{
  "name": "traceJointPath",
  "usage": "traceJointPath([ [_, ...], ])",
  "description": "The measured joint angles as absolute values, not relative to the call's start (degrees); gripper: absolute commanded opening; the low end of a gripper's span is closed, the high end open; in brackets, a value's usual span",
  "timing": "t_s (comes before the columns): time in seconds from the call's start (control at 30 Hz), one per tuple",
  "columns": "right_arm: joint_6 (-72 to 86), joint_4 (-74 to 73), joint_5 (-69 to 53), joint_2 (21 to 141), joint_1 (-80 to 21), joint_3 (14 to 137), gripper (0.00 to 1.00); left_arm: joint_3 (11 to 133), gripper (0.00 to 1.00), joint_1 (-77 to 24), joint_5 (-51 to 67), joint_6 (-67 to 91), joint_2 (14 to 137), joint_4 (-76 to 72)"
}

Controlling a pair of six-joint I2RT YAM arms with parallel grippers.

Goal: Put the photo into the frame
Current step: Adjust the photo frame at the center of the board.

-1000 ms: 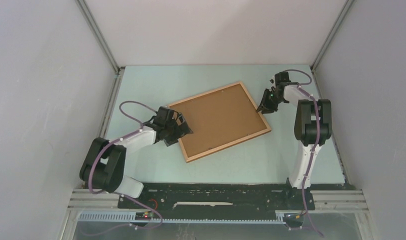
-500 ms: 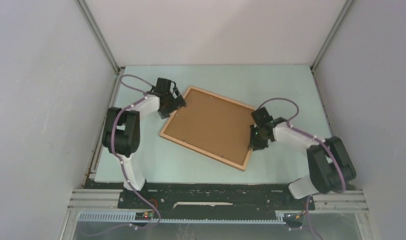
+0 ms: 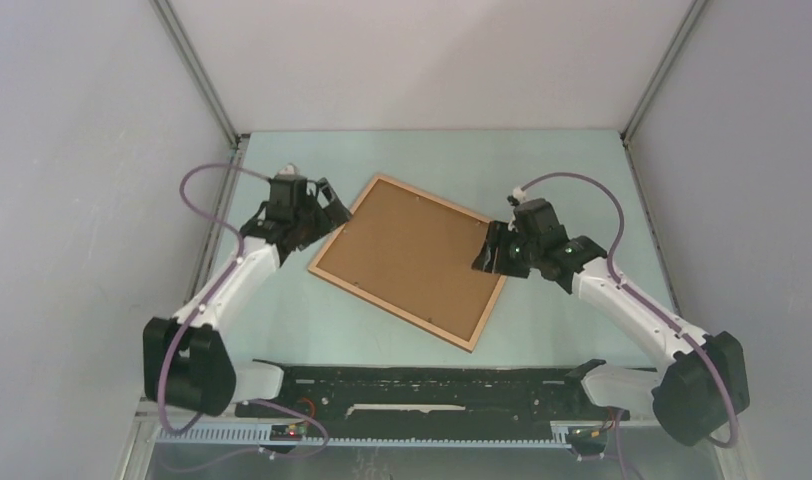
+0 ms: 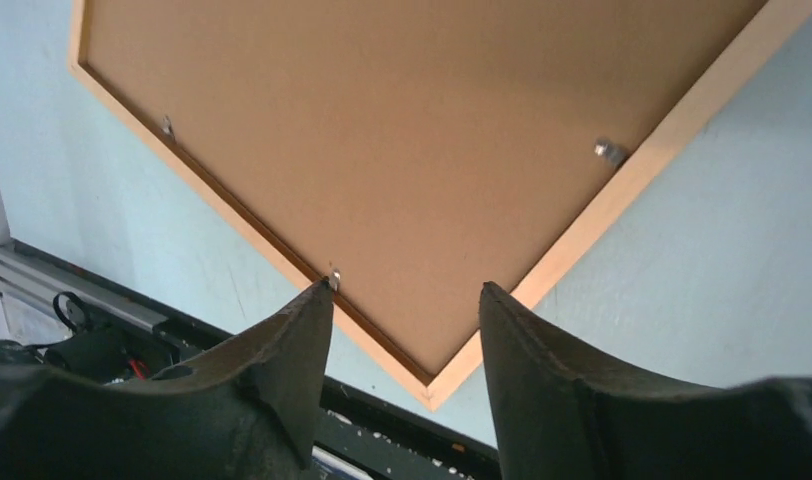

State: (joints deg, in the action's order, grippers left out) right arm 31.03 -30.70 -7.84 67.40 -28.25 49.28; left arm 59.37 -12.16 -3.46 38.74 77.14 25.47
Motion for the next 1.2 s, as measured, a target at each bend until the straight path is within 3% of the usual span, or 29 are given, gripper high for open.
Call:
traceJointPath([
  [0.3, 26.9, -29.8, -7.1, 79.8, -22.1, 59.4, 0.71, 34.4, 1.00, -15.2, 6.8, 43.5, 62.9, 21.8],
  [0.57, 24.8, -26.3, -6.6, 99.6, -17.9, 78.6, 0.72, 33.3, 0.98, -13.5, 10.2, 43.1, 57.9, 23.1],
  [0.87, 10.8, -33.8, -6.7, 123.2, -18.7, 112.7, 0.70, 33.0, 0.97, -13.4, 12.2, 42.6, 64.3, 25.9],
  [1.2, 2.9, -43.1, -6.8, 134.8, -20.4, 117.8, 0.69, 31.4, 0.97, -13.3, 14.1, 46.8, 70.1, 21.4],
])
